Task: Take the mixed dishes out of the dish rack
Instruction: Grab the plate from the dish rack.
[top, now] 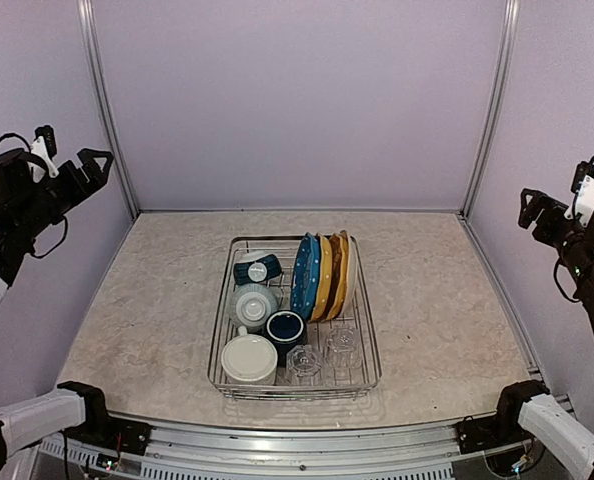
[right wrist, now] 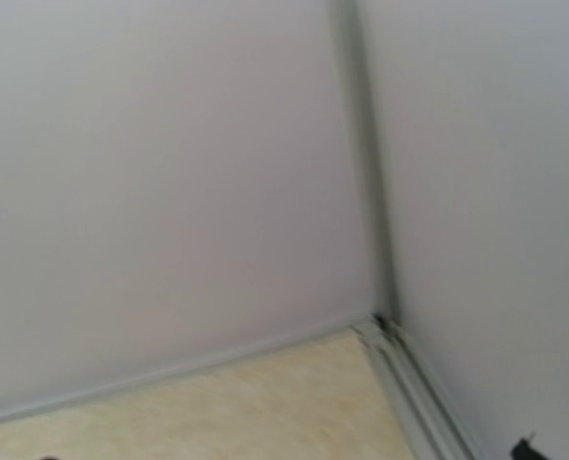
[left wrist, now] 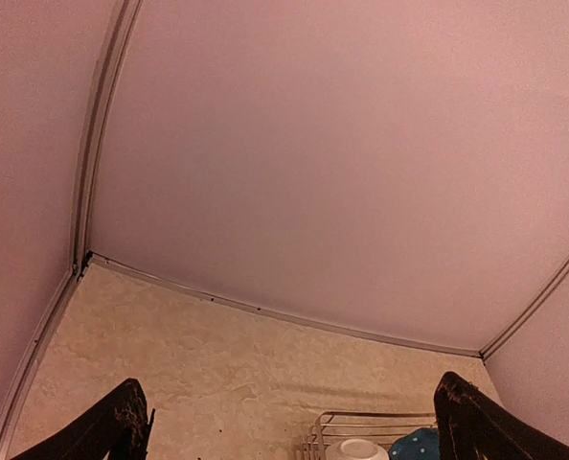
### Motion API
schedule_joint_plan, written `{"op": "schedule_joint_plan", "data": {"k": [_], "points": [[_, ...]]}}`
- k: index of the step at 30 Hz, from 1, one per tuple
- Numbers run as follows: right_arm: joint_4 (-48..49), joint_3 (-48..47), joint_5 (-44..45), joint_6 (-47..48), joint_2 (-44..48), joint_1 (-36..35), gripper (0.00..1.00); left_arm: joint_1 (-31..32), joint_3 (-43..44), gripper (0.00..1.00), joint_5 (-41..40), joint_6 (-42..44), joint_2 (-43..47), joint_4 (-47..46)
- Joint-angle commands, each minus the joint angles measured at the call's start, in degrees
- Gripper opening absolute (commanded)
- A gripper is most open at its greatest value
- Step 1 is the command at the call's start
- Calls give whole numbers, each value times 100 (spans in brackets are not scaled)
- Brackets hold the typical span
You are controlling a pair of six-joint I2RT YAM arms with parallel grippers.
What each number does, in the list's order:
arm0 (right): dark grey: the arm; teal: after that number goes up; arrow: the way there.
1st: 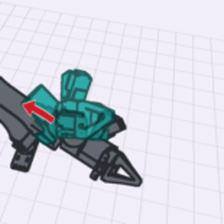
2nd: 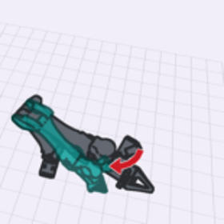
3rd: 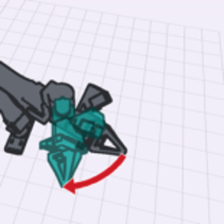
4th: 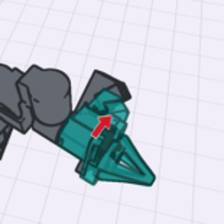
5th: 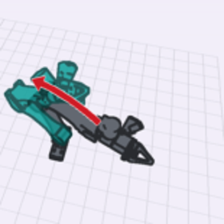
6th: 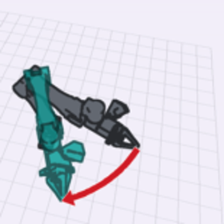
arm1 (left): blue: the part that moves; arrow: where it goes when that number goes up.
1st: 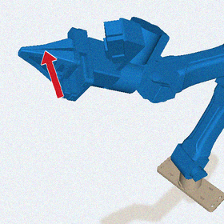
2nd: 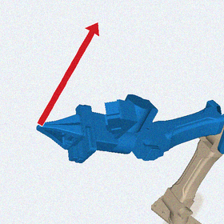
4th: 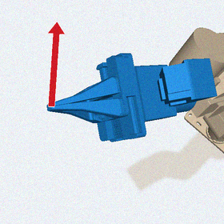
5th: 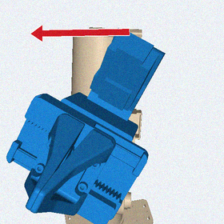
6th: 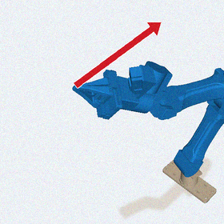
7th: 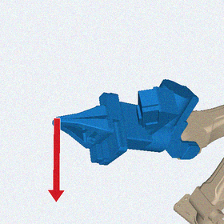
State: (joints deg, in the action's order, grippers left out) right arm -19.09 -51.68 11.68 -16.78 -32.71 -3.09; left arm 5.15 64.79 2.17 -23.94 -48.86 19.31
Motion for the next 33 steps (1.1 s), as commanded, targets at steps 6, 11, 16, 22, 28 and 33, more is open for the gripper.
{"op": "schedule_joint_plan", "data": {"k": [6,11,16,22,28,33], "points": [[-1143,-9,775,-627,-119,440,100,-804,153,99,1133,-426,-536,333],[-1533,-34,744,-985,-498,525,100,-758,285,99,1196,-551,-992,551],[-1494,-27,-247,-1013,-1190,555,100,-263,395,99,1114,-455,-1307,762],[-1344,-72,-895,-1273,-2154,1,100,197,488,99,1077,-352,-1466,1065],[-1387,-562,-446,-1631,-3107,-1250,100,234,690,99,1875,-396,-1881,1301],[-1001,-784,-375,-1873,-3656,-2083,100,338,726,99,3265,-597,-2170,1180]]}}
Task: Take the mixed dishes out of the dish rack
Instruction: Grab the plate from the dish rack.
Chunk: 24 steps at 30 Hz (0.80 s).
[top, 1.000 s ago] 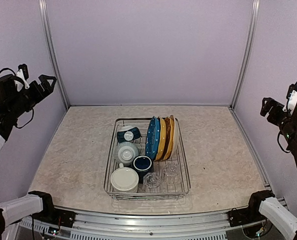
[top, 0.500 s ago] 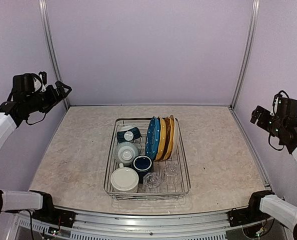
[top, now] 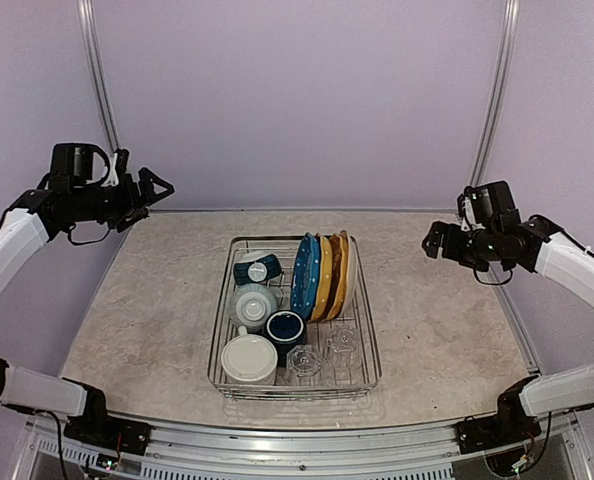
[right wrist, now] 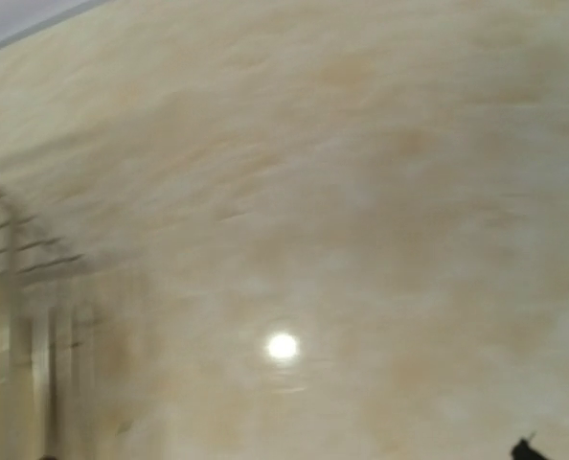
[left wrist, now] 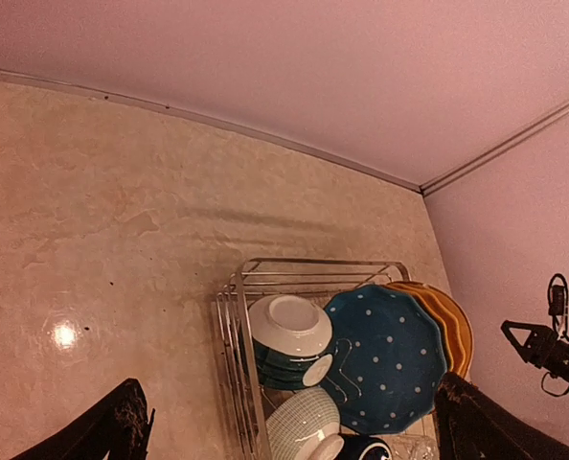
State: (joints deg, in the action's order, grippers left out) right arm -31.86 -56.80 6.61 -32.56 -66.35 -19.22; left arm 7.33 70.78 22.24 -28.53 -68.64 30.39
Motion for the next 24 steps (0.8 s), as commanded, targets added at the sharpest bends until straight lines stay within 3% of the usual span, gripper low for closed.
{"op": "schedule_joint_plan", "data": {"k": [1,4,9,15,24], "points": [[333,-331,155,-299,-407,-595,100,177,101,99,1543,-215,-227,-16],[335,-584,248,-258,-826,-844,100,564,6,99,1894,-605,-351,-382],[201,-927,475,-151,-1217,-1221,100,1821,85,96,1683,-1197,-801,-872],[159,-835,654,-131,-1161,-1389,100,2701,1033,74,1161,-1756,-1970,-709],[146,-225,1025,-62,-382,-1402,100,3077,2094,49,892,-2047,-3386,-564]]}}
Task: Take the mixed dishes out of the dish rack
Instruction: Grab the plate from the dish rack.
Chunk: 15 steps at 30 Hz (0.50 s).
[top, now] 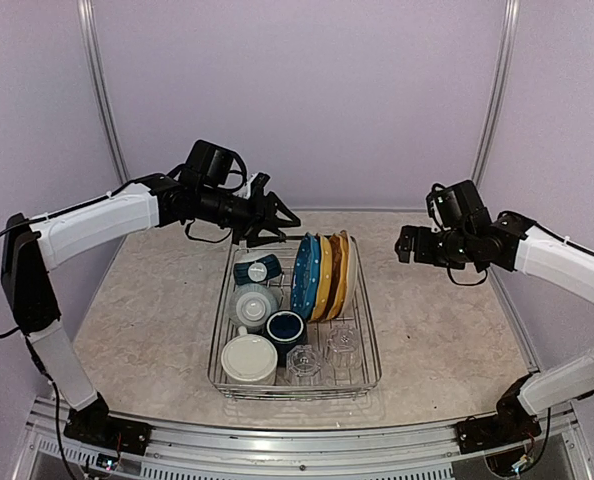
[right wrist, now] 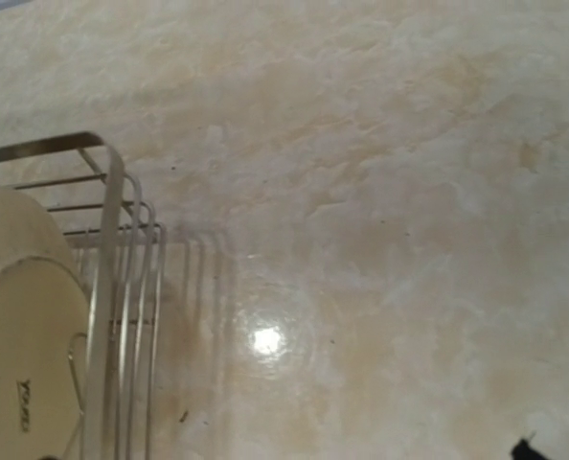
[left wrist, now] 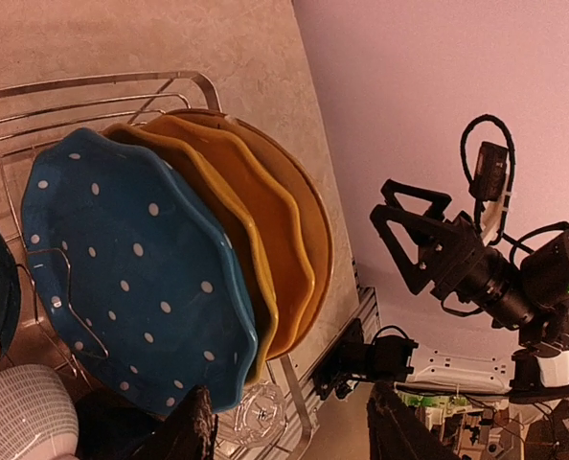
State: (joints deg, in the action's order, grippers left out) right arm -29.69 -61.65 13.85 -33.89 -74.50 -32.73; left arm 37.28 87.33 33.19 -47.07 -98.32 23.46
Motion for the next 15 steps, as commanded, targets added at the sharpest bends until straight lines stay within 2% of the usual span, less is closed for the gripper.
{"op": "schedule_joint_plan", "data": {"k": [1,4,10,15], "points": [[-55,322,336,79,541,-55,100,98,536,46,-175,-240,-564,150],[-4,472,412,118,782,-53,100,151,758,40,-76,-360,-942,191],[0,659,545,193,1076,-51,100,341,1209,35,-18,-364,-1444,398],[-25,723,585,217,1176,-57,100,394,1343,23,-74,-421,-1683,524]]}}
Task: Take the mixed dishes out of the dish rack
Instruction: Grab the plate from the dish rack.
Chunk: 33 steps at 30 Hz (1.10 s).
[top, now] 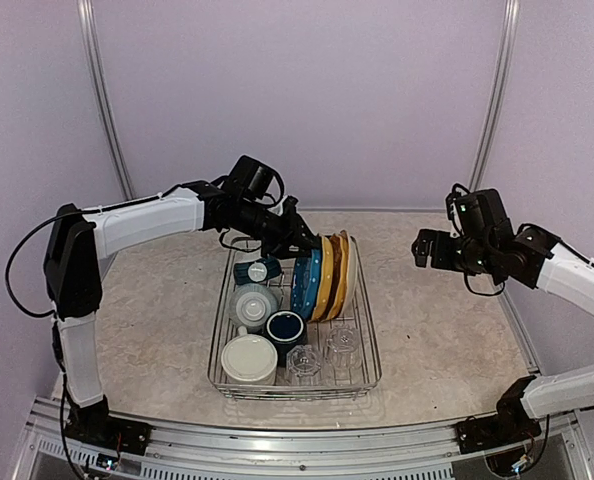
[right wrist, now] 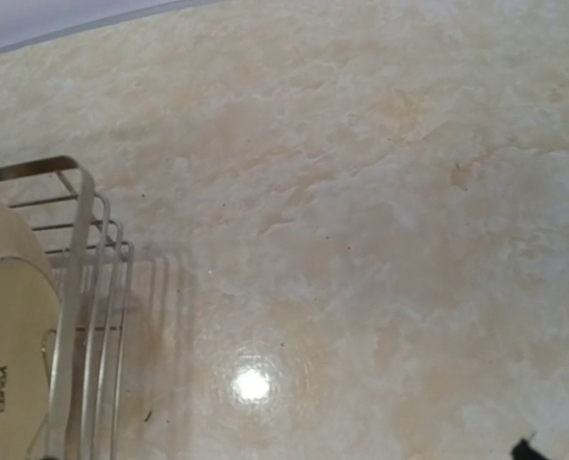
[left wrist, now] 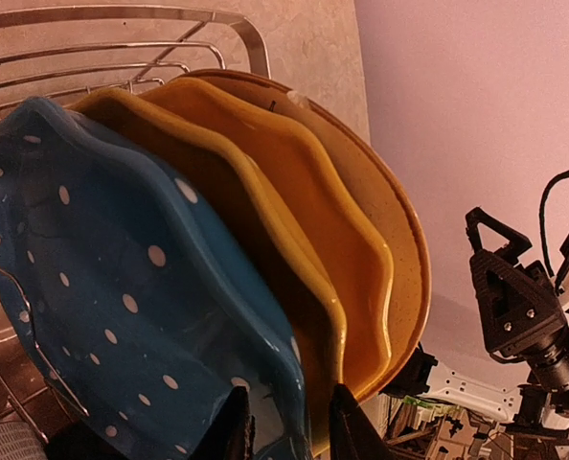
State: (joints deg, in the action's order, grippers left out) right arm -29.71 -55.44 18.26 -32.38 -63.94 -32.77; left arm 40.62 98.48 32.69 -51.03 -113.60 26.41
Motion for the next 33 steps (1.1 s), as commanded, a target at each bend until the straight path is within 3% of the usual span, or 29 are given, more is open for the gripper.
{"op": "schedule_joint_plan", "data": {"k": [1,8,16,21,30,33], "points": [[-30,116,146,60,145,-52,100,68,247,20,-47,-30,-198,265],[39,242,159,24,295,-51,100,151,418,12,-343,-49,-326,572],[142,335,119,-23,274,-50,100,269,793,25,-689,-2,-622,1102],[230,343,65,-20,193,-53,100,288,860,25,-497,-32,-713,1028],[242,309,66,-23,195,-53,100,185,858,1,164,-104,-578,828],[247,330,131,-31,260,-49,100,99,659,0,503,-206,-399,580]]}}
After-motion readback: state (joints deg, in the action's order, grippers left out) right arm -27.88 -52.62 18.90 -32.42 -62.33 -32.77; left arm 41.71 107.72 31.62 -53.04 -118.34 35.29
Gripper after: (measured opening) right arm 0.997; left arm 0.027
